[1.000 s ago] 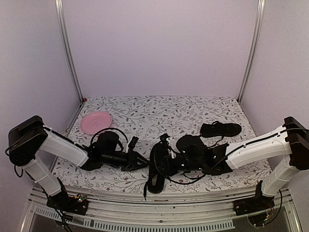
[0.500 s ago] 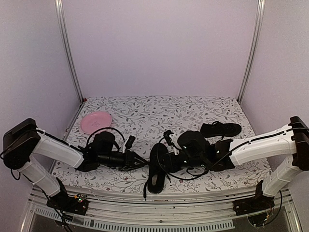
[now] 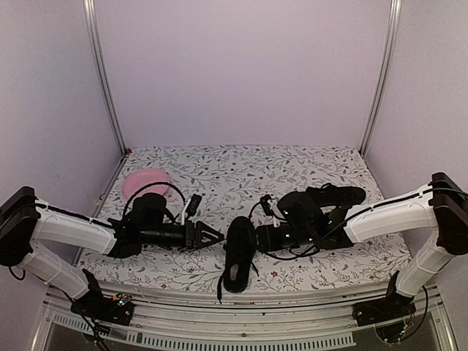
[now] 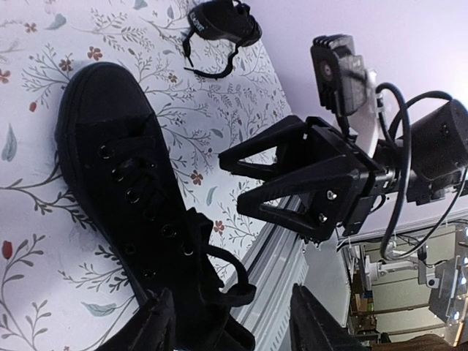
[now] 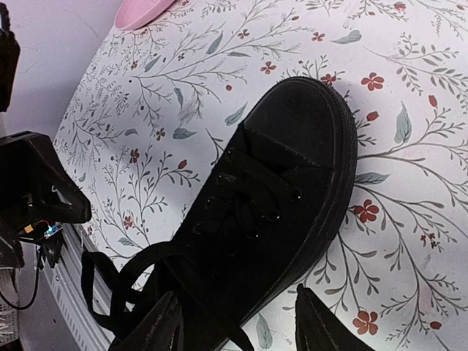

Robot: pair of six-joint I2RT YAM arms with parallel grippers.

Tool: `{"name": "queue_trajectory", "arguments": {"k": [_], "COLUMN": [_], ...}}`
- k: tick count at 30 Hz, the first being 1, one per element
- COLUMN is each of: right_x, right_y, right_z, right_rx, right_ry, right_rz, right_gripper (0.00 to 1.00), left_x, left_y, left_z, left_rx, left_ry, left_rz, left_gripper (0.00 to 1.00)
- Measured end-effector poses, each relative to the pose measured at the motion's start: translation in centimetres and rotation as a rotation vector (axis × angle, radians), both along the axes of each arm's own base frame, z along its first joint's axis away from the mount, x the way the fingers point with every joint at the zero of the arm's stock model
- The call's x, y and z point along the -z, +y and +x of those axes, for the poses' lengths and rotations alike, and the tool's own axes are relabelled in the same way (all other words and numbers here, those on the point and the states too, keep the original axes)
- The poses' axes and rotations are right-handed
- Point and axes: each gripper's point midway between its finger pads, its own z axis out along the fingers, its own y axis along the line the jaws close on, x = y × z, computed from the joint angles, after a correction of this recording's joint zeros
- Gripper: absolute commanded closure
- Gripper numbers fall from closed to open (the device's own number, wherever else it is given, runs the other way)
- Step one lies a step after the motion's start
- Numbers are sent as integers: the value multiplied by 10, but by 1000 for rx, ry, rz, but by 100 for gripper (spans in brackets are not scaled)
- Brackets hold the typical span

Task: Tie the shoes
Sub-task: Tie the crossed shoelace on the shoe.

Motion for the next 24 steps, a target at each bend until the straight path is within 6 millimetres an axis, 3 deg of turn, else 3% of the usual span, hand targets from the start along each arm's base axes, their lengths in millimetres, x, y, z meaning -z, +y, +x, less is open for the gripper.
{"name": "queue_trajectory", "arguments": {"k": [4,11,24], "right_x": [4,22,21], "right_y": [3,18,29], "right_z": [3,-3,-10], "right_rx": [-21,-106,-185], "right_ry": [4,27,20], "right_rz": [9,0,37], "right_gripper": [47,52,87], "left_x": [-4,14,33], "left_y": [-6,-18,-23], "left_z": [4,6,-5], "left_rx": [8,38,81], "left_ry": [-11,30,83], "left_rz": [10,58,108], "left_gripper": [47,48,67]}}
